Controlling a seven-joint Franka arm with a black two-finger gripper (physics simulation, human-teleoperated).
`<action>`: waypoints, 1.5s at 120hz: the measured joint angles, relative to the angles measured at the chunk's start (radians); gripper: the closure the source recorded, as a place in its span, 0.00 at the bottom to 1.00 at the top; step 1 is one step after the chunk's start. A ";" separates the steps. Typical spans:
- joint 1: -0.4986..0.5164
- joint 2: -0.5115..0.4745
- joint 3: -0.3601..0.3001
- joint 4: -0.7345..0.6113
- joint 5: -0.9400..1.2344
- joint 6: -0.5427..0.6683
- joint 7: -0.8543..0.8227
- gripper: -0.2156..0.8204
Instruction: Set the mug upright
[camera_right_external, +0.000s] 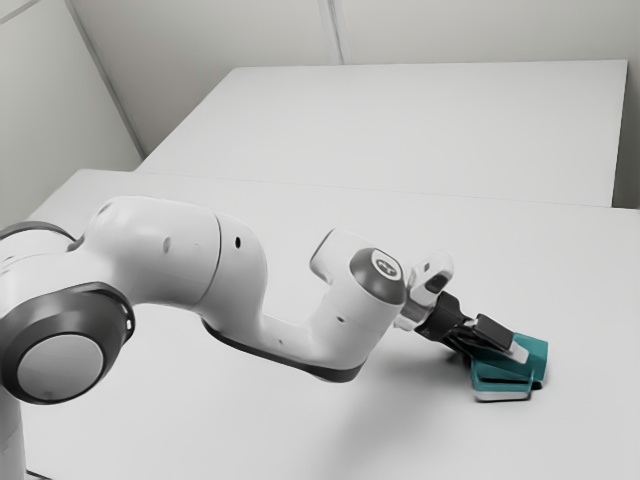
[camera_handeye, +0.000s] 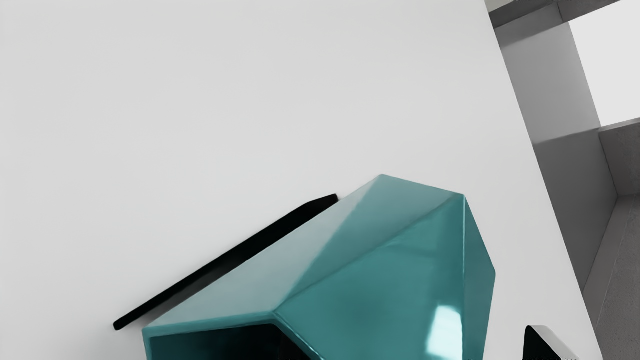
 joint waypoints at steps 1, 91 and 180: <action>0.000 0.000 0.000 0.000 -0.002 -0.001 0.001 0.39; -0.001 0.005 0.023 0.011 -0.079 -0.045 0.104 0.86; 0.143 -0.448 0.028 -0.189 0.642 0.001 0.036 0.96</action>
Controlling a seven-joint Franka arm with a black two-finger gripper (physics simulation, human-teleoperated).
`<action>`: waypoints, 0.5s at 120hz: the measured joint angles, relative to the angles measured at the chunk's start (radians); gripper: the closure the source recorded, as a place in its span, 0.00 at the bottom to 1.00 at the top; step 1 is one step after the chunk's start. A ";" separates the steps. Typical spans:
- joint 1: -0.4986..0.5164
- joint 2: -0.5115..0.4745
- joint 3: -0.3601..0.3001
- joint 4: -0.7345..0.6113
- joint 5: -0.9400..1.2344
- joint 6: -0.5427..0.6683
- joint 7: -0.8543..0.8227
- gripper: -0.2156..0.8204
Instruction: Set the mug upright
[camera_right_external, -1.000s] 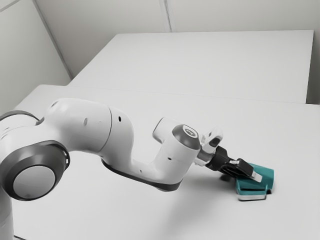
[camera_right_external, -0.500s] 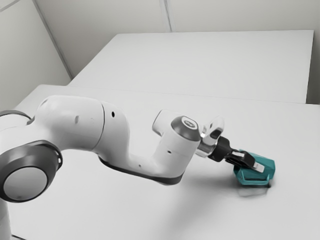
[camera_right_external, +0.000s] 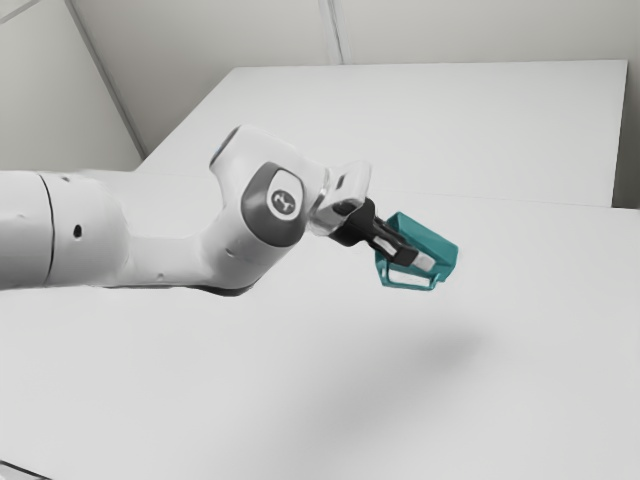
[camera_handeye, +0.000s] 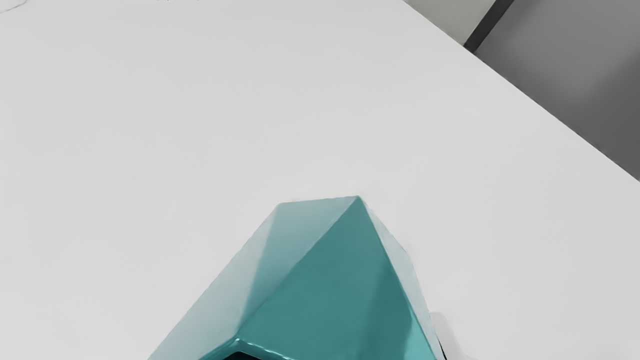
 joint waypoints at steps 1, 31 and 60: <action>0.007 -0.006 -0.001 0.000 0.027 -0.006 -0.008 0.96; 0.072 -0.083 0.119 0.047 0.581 -0.265 -0.248 0.96; 0.090 -0.046 0.141 0.137 0.884 -0.489 -0.451 0.96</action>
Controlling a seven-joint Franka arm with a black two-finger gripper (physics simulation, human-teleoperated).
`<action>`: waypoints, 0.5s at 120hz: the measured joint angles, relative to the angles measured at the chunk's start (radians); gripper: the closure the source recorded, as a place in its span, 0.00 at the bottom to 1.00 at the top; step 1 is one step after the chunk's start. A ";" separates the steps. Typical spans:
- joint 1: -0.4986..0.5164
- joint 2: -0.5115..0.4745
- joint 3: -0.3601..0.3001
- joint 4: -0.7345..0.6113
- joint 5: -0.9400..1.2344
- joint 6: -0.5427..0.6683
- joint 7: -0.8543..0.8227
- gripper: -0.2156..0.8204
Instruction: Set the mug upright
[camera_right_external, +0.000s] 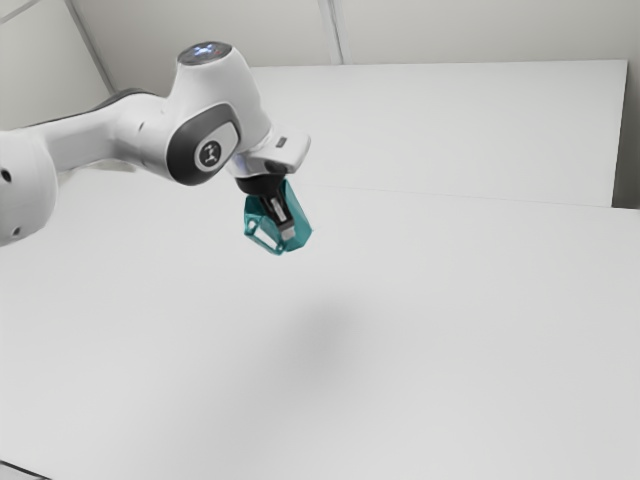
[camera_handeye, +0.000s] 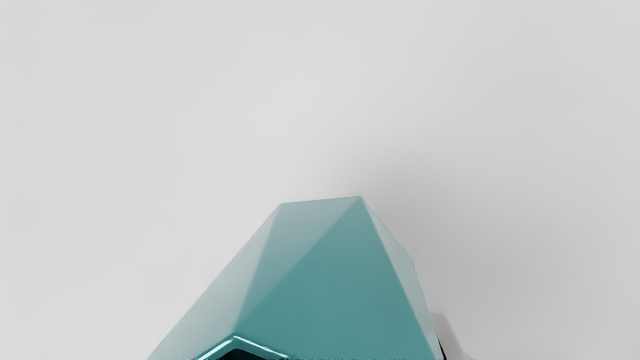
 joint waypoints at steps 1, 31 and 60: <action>0.000 0.000 0.000 0.000 0.007 -0.006 -0.007 0.96; 0.035 -0.105 0.003 -0.153 0.120 -0.101 -0.182 0.96; 0.045 -0.133 0.002 -0.276 0.155 -0.005 -0.298 0.96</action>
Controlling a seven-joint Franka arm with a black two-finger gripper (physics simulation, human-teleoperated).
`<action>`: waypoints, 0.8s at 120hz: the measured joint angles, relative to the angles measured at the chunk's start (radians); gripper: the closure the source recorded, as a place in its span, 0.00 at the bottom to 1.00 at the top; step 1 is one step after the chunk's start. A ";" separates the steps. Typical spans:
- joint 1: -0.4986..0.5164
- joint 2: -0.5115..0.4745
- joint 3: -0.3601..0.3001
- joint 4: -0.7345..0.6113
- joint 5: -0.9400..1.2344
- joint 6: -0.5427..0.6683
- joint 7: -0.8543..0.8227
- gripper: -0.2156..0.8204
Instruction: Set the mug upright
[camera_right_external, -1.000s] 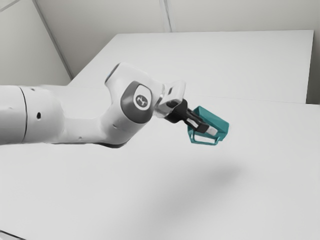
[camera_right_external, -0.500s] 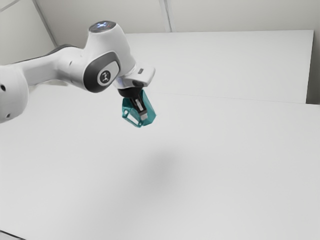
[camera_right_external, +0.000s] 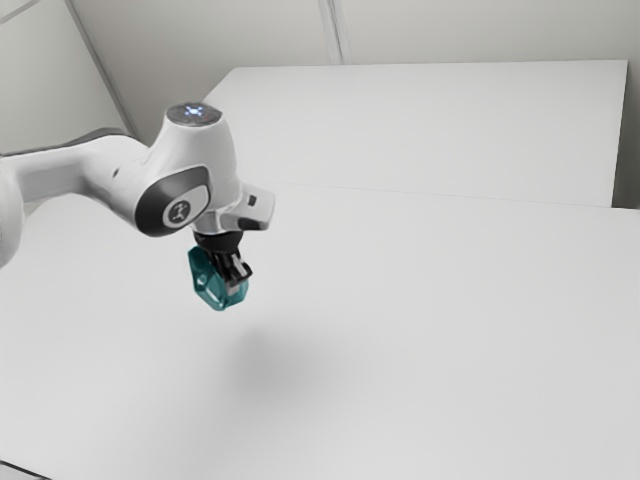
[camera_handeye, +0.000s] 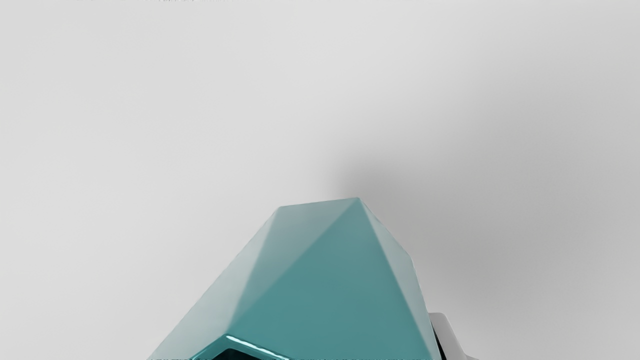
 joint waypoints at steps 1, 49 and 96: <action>0.000 0.001 0.000 -0.002 0.000 0.004 -0.003 0.96; -0.002 0.127 0.013 -0.016 -0.013 0.171 -0.120 0.96; 0.013 0.183 0.017 -0.055 -0.059 0.235 -0.184 0.96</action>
